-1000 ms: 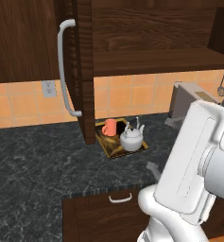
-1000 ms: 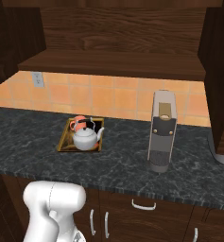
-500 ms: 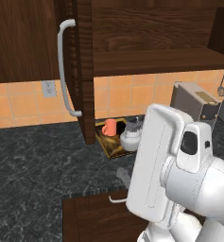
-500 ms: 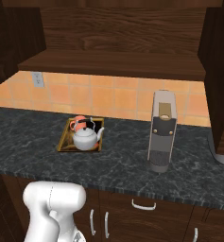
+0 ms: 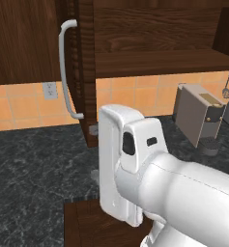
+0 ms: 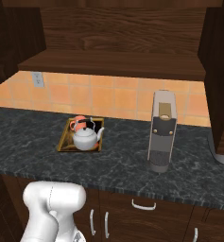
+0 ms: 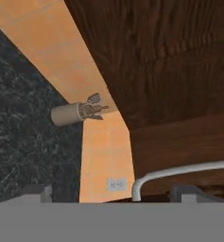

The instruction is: Pick the kettle from the counter and place it on the tray. Then pick the mug from the cabinet and place it on the tray. Then close the cabinet doors.

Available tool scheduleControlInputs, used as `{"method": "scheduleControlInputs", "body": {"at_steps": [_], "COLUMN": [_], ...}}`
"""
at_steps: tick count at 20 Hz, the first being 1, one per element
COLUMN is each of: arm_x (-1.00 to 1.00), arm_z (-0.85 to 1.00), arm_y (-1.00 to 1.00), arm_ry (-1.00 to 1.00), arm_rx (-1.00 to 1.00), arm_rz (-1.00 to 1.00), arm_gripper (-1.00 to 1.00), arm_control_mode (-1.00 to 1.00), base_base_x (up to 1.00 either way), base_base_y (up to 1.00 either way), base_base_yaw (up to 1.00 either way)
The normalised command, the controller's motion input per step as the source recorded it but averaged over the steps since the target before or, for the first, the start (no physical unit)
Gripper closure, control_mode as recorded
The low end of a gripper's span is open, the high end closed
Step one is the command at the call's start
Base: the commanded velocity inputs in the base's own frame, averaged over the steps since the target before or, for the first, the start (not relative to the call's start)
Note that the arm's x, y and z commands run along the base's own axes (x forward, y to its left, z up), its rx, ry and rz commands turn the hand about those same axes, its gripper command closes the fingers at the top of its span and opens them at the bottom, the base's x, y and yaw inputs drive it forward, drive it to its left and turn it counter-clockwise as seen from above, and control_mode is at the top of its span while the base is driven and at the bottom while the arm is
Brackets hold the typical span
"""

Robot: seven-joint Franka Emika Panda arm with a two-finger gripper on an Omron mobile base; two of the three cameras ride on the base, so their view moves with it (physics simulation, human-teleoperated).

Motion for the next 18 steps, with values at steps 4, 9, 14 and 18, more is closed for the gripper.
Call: {"method": "scheduleControlInputs", "body": {"at_steps": [4, 9, 14, 18], "arm_x": [0.19, 0.37, 0.40, 0.48], "arm_z": [-0.09, -0.13, -0.16, -0.13], "arm_y": [0.17, 0.08, 0.00, 0.02], "arm_ry": [0.00, 0.00, 0.00, 0.00], "arm_rx": [-0.08, -0.08, -0.03, -0.04], "arm_rz": [-0.21, -0.18, -0.18, -0.13], "arm_gripper": [-1.00, -1.00, -1.00, -1.00], "arm_control_mode": [-1.00, -1.00, -1.00, -1.00], "base_base_x": [0.00, 0.00, 0.00, 0.00], "base_base_y": [0.00, 0.00, 0.00, 0.00], "base_base_yaw": [0.00, 0.00, 0.00, 0.00]}}
